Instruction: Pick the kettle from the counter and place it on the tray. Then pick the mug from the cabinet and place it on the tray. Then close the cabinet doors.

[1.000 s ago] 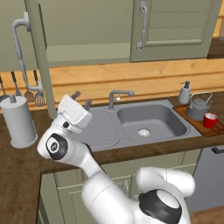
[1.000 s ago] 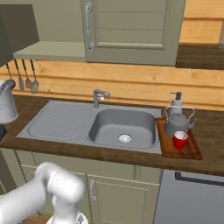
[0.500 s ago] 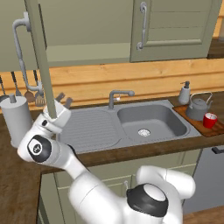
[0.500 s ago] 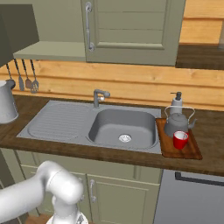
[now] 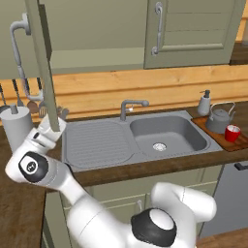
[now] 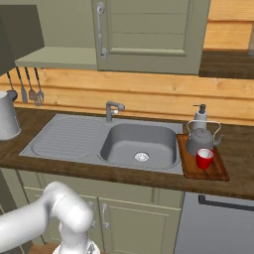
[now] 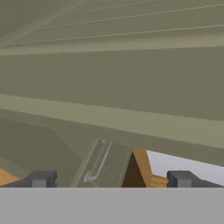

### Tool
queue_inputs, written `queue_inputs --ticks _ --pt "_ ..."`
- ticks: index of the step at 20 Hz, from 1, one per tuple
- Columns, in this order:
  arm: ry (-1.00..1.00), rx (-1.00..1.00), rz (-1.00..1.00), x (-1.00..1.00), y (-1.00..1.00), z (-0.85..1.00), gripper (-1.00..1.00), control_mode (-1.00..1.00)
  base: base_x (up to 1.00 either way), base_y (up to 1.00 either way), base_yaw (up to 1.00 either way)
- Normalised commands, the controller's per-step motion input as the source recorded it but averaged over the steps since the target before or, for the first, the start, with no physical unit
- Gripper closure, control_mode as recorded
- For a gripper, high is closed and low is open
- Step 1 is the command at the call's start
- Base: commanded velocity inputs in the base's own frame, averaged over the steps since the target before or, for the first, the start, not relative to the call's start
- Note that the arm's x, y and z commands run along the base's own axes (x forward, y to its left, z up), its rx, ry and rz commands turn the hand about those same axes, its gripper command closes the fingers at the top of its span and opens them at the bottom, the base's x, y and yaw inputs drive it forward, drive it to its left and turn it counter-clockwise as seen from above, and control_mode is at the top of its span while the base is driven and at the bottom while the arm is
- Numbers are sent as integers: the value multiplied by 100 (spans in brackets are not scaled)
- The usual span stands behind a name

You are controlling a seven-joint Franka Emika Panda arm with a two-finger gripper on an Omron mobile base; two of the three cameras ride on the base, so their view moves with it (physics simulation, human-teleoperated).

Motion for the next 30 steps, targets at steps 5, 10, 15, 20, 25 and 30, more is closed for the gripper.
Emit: queue_inputs --ticks 5,10,15,20,25,30 --pt "13 -3 -1 0 27 0 -100 -100 0 0 0" --pt "10 -5 0 0 20 -4 -100 -100 0 0 0" --pt "1 -5 0 0 6 -24 -100 -100 0 0 0" --pt "3 -4 0 0 39 -6 -100 -100 0 0 0" --pt "11 -12 0 1 67 0 -100 -100 0 0 0" --pt "6 -7 -1 0 51 27 -100 -100 0 0 0"
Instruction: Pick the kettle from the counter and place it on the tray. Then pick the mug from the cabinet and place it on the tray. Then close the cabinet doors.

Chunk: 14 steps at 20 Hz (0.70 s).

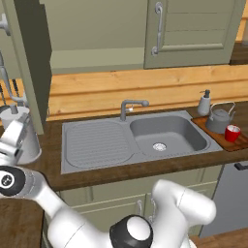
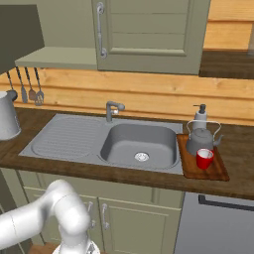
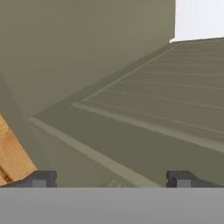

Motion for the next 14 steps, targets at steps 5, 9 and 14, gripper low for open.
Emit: queue_inputs --ticks 5,9,14 --pt "0 0 -1 0 1 73 -100 -100 0 0 0" --pt "6 0 0 3 -18 65 -100 -100 0 0 0" --pt "7 4 0 1 -54 41 -100 -100 0 0 0"
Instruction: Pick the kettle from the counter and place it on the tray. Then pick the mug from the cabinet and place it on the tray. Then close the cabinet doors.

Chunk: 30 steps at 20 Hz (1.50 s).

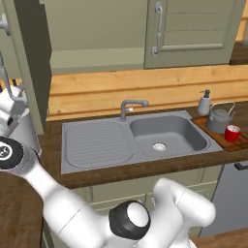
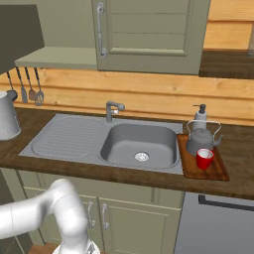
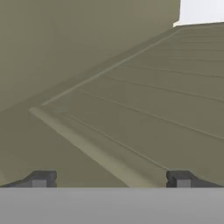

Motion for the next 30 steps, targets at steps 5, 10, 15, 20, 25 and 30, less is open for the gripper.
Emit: queue_inputs --ticks 5,10,15,20,25,30 --pt "8 5 0 5 -70 24 -100 -100 0 0 0" --pt "9 4 0 19 -83 15 -100 -100 0 0 0" --pt "13 4 1 40 -91 13 -100 -100 0 0 0" --pt "17 5 6 63 -89 9 -100 -100 0 0 0" --pt "15 7 13 72 -82 5 -100 -100 0 0 0" --pt "13 9 16 81 -75 5 -100 -100 0 0 0"
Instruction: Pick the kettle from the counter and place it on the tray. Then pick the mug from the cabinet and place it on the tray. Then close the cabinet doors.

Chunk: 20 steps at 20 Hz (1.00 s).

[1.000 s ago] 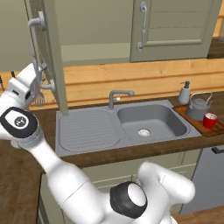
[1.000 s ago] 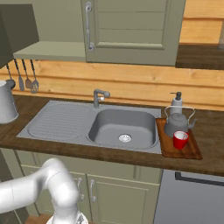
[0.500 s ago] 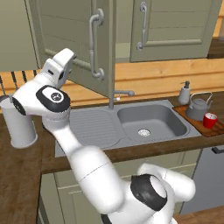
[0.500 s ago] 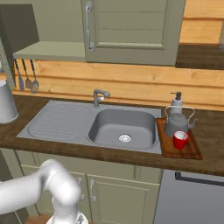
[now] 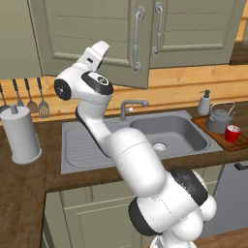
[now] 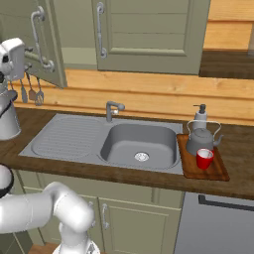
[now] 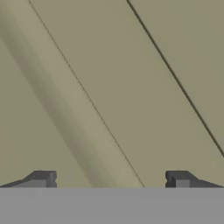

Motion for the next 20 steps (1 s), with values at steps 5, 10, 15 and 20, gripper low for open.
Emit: queue_inputs --ticks 5,10,15,20 --pt "11 11 20 89 -68 2 -100 -100 0 0 0" --pt "9 12 21 88 -65 0 -100 -100 0 0 0" --pt "9 11 22 86 -60 0 -100 -100 0 0 0" --pt "9 8 21 73 -51 -7 -100 -100 0 0 0"
